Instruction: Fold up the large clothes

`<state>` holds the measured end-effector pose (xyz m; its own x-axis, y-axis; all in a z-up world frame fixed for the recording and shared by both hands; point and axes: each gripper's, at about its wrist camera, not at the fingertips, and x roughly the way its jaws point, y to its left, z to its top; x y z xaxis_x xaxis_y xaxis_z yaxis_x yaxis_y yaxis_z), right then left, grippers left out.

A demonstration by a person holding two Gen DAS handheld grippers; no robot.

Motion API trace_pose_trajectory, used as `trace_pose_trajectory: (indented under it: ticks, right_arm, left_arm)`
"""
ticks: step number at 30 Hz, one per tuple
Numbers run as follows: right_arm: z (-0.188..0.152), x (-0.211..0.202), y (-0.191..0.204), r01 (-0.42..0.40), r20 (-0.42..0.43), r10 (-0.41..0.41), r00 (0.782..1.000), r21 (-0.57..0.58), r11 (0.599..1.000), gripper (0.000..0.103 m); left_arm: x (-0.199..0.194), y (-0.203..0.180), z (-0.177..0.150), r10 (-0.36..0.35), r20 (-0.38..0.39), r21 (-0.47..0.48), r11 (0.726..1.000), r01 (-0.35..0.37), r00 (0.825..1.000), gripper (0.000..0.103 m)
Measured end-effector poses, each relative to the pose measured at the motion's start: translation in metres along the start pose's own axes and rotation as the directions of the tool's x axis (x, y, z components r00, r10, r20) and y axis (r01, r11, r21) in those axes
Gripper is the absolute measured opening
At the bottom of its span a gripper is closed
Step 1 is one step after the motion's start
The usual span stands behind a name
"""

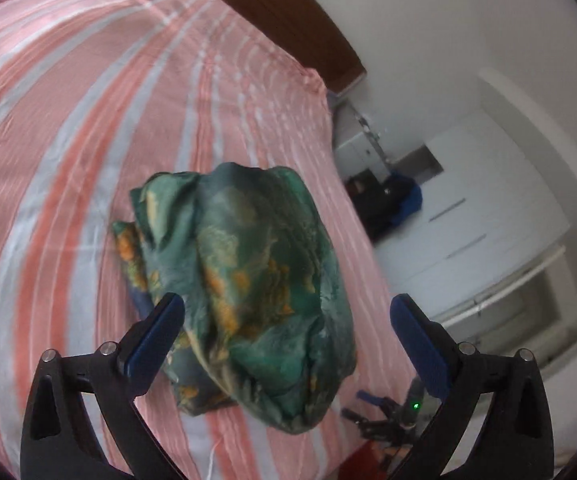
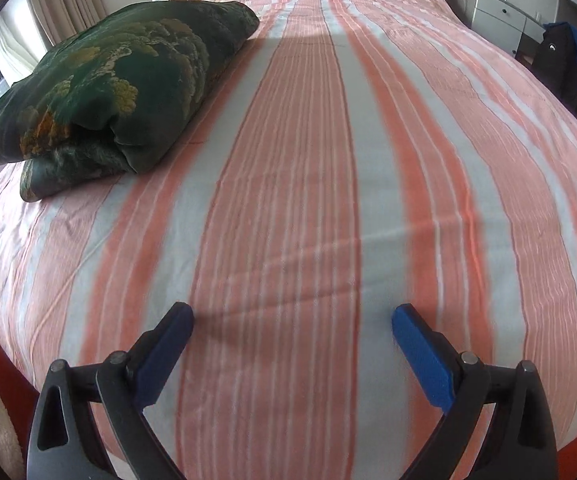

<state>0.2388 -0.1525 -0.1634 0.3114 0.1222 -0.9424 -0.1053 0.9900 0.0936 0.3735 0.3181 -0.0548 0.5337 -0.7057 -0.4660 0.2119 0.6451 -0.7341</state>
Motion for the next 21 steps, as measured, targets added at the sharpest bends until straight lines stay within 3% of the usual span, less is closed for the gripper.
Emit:
trace_pose_trajectory:
  ticks: [2, 5, 7, 8, 12, 16, 19, 21]
  right_arm:
    - [0.0, 0.0, 0.011, -0.013, 0.005, 0.013, 1.0, -0.012, 1.0, 0.099]
    - [-0.001, -0.003, 0.023, -0.025, 0.009, 0.026, 1.0, -0.04, 0.999, 0.099]
    - [-0.001, -0.006, 0.027, -0.031, 0.015, 0.032, 0.999, -0.054, 0.998, 0.099]
    - [0.0, -0.008, 0.028, -0.034, 0.02, 0.035, 0.999, -0.06, 0.998, 0.099]
    - [0.005, -0.017, 0.032, -0.064, 0.039, 0.066, 0.997, -0.06, 0.996, 0.099]
    - [0.013, -0.031, 0.036, -0.111, 0.078, 0.115, 0.99, -0.06, 0.992, 0.099]
    - [0.019, -0.049, 0.037, -0.179, 0.129, 0.184, 0.974, -0.053, 0.982, 0.099]
    - [0.031, -0.05, 0.033, -0.247, 0.137, 0.25, 0.958, -0.039, 0.968, 0.099]
  left_arm:
    - [0.032, -0.008, 0.005, 0.127, -0.076, 0.071, 0.99, -0.122, 0.989, 0.102]
    - [0.073, 0.016, 0.003, 0.295, -0.186, 0.117, 0.954, -0.277, 0.937, 0.101]
    - [0.086, 0.033, -0.004, 0.37, -0.207, 0.114, 0.928, -0.353, 0.906, 0.103]
    - [0.087, 0.043, -0.008, 0.375, -0.205, 0.087, 0.927, -0.365, 0.904, 0.103]
    - [0.093, 0.088, -0.014, 0.262, -0.225, -0.104, 0.951, -0.29, 0.939, 0.103]
    - [0.107, 0.12, -0.023, 0.059, -0.227, -0.265, 0.957, -0.12, 0.972, 0.103]
    - [0.116, 0.128, -0.024, -0.028, -0.212, -0.296, 0.955, -0.037, 0.977, 0.103]
    - [0.124, 0.127, -0.024, -0.046, -0.216, -0.301, 0.953, -0.022, 0.975, 0.103]
